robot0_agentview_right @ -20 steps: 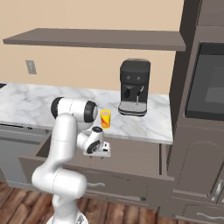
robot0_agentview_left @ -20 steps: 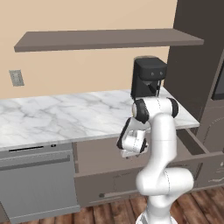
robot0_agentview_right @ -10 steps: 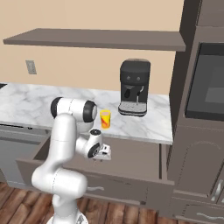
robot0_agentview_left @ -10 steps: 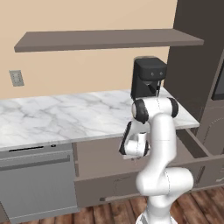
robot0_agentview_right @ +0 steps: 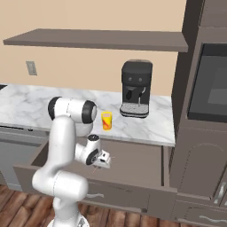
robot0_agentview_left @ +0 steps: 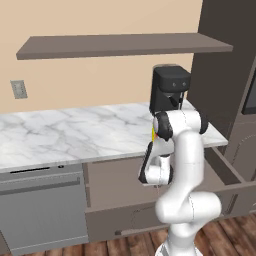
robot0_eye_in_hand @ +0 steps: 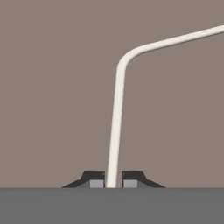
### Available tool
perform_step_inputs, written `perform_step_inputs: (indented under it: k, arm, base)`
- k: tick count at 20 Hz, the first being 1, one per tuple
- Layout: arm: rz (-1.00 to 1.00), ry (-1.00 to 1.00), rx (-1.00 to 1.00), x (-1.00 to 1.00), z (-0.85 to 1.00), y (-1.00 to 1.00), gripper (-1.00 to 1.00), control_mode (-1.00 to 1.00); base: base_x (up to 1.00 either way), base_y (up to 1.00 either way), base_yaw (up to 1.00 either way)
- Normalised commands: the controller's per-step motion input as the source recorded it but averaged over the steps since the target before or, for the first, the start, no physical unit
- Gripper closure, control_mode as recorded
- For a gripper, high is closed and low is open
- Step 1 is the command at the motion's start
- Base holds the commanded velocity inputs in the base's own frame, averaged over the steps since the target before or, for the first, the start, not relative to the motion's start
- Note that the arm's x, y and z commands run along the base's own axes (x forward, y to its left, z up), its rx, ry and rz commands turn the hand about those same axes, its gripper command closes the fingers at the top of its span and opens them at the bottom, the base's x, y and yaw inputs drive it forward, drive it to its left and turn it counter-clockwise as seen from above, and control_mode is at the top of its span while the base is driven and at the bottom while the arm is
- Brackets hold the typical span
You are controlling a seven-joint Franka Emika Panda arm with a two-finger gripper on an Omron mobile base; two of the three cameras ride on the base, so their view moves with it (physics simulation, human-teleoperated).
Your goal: Pick up the straw from the right drawer and put it inside the smoothie cup.
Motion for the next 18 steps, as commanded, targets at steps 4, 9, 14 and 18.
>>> perform_step_inputs:
  k: [4, 9, 14, 18]
  arm:
    - [-0.03, 0.00, 0.01, -0.16, 0.59, 0.00, 1.00, -1.00]
    - [0.00, -0.01, 0.01, -0.14, 0.85, 0.00, 1.00, -1.00]
    - [0.00, 0.00, 0.01, -0.08, 1.00, -0.02, 1.00, -1.00]
    - [0.00, 0.00, 0.03, -0.01, 1.00, -0.04, 1.00, -1.00]
  base:
    - [0.00, 0.00, 0.00]
    - [0.00, 0.00, 0.00]
    - [0.00, 0.00, 0.00]
    - [0.00, 0.00, 0.00]
